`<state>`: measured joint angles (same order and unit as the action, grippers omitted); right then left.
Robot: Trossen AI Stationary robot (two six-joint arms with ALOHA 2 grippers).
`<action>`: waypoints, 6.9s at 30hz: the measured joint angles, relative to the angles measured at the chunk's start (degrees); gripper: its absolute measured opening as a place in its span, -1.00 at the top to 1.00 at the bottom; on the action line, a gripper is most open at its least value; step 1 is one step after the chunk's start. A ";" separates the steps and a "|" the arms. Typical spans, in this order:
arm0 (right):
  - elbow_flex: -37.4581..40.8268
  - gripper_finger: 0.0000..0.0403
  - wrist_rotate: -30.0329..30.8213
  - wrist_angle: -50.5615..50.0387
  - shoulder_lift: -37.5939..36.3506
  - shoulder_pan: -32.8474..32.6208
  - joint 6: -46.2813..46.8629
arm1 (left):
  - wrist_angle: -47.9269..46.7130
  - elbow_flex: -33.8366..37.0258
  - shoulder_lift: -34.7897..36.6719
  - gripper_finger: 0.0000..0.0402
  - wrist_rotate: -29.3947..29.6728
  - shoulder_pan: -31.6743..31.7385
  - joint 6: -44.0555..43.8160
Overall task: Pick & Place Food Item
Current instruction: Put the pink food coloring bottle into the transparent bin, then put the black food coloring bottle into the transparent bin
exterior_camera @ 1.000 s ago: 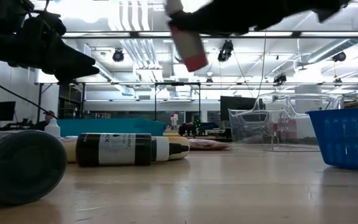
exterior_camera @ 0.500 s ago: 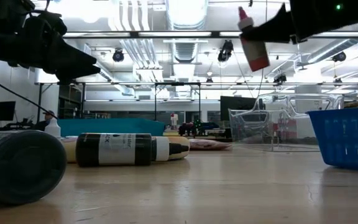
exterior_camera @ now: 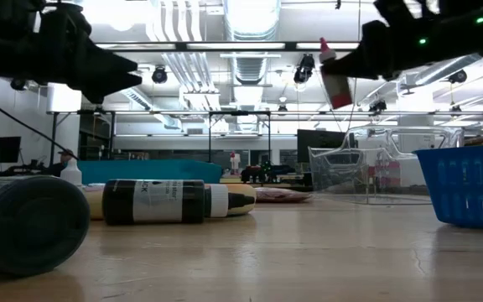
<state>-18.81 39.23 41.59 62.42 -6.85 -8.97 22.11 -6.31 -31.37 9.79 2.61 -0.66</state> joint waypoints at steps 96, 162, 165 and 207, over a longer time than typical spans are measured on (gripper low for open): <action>3.78 0.64 -15.93 -4.31 5.20 25.80 19.30 | 24.20 -3.02 -28.68 -0.26 1.85 0.00 0.37; 1.53 0.05 -24.82 4.13 22.74 30.12 20.56 | 23.06 -2.78 -28.68 -0.26 1.87 -0.02 0.69; 1.53 -0.01 -24.84 4.12 22.72 30.12 20.35 | 22.86 -2.77 -28.68 -0.26 1.87 -0.02 0.69; -22.60 -0.07 -22.70 -26.87 22.75 -11.64 13.10 | 19.42 -2.71 -28.68 -0.26 -2.84 -0.07 -1.13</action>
<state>-41.40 16.53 14.72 85.17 -18.49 4.13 41.53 -9.02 -60.05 6.96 2.55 -1.79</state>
